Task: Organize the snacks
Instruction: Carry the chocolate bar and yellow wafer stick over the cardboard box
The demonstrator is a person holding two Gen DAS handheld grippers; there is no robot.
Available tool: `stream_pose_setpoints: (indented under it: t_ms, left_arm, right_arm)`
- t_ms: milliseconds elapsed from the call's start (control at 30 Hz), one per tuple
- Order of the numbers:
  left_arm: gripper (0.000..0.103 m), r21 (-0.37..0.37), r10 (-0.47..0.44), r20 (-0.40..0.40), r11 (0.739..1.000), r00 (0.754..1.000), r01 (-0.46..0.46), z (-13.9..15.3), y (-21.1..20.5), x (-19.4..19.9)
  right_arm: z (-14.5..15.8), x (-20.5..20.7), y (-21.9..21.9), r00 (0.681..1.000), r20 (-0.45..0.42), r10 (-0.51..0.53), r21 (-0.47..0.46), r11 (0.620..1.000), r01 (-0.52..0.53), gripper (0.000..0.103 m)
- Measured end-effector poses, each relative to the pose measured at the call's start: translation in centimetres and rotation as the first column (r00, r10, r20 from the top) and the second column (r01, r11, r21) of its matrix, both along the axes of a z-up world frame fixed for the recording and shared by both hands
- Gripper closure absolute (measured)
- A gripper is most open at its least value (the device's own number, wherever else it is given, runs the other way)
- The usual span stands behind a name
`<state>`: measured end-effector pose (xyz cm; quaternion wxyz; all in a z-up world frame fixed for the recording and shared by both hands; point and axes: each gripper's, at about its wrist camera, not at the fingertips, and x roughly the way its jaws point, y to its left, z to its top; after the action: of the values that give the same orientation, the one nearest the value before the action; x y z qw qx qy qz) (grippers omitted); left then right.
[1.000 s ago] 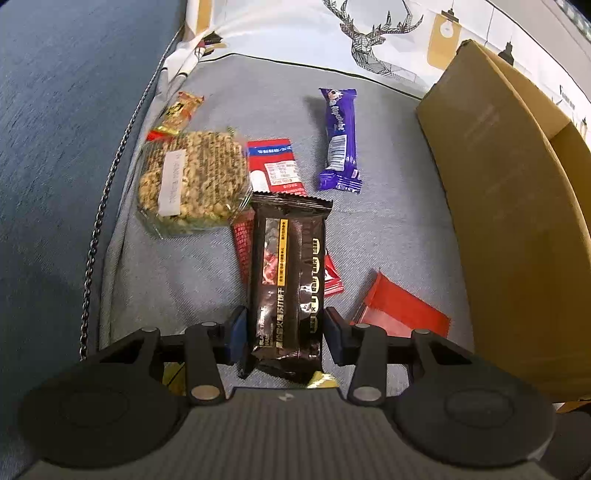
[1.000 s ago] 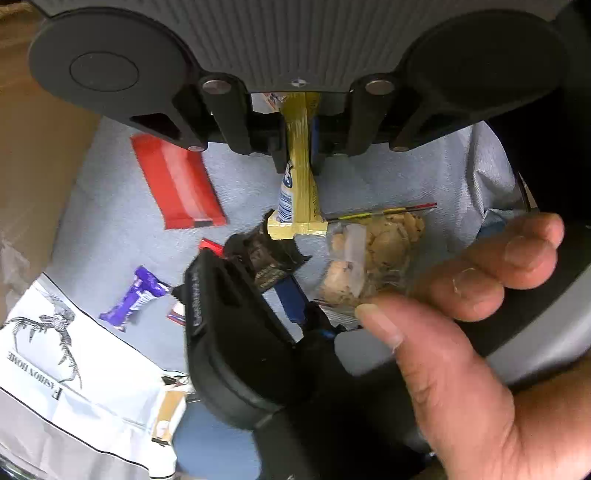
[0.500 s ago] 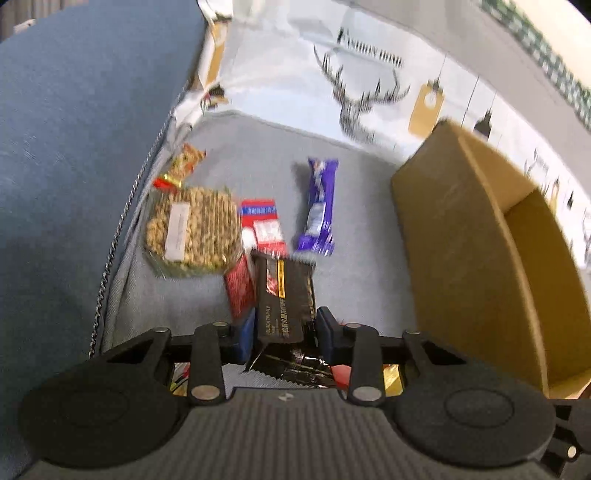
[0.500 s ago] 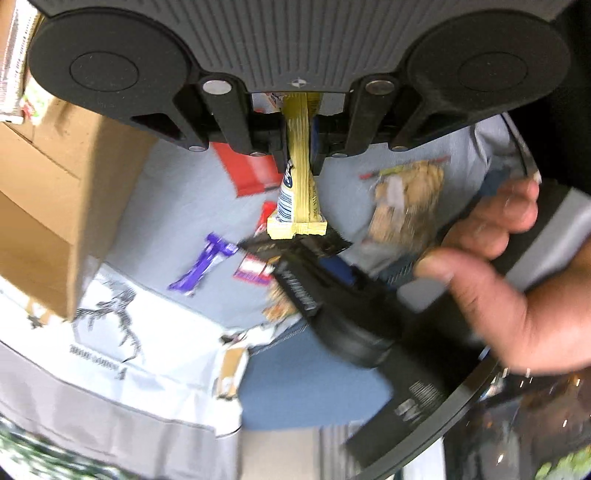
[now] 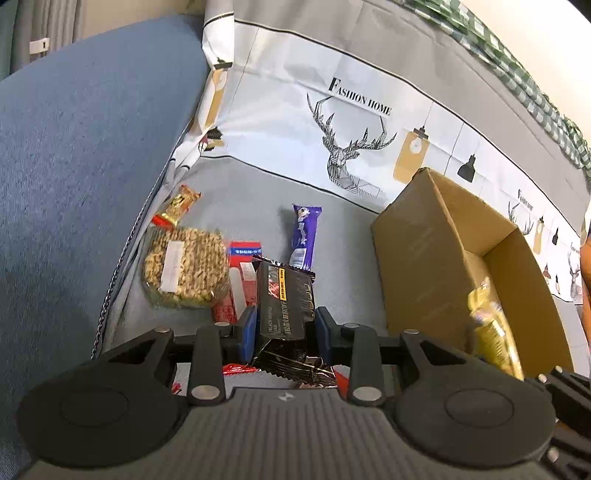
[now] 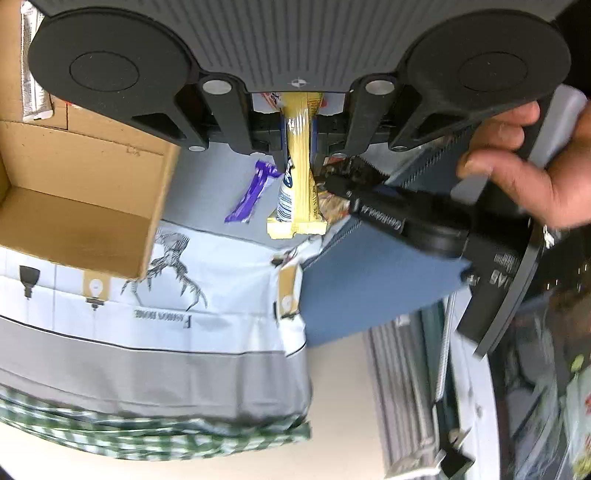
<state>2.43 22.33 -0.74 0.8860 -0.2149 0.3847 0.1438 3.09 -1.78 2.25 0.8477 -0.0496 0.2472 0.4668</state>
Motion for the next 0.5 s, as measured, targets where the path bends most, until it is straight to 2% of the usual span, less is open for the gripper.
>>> stream_pose_setpoints:
  t_ms: [133, 333, 500]
  left_arm:
    - [0.066, 0.021, -0.001, 0.008, 1.0, 1.0, 0.001, 0.1, -0.3, 0.3]
    - [0.066, 0.043, 0.004, 0.064, 0.999, 0.998, -0.006, 1.0, -0.6, 0.6]
    - [0.066, 0.128, -0.027, 0.145, 0.992, 0.989, 0.008, 2.4, -2.4, 0.9]
  right_arm:
    - [0.2, 0.8, -1.0, 0.999, -0.018, -0.028, 0.027, 0.999, 0.029, 0.091]
    - [0.2, 1.8, -2.0, 0.998, -0.033, -0.061, 0.057, 0.996, 0.062, 0.091]
    - [0.5, 2.5, -3.1, 0.996, -0.036, -0.081, 0.079, 0.993, 0.083, 0.091]
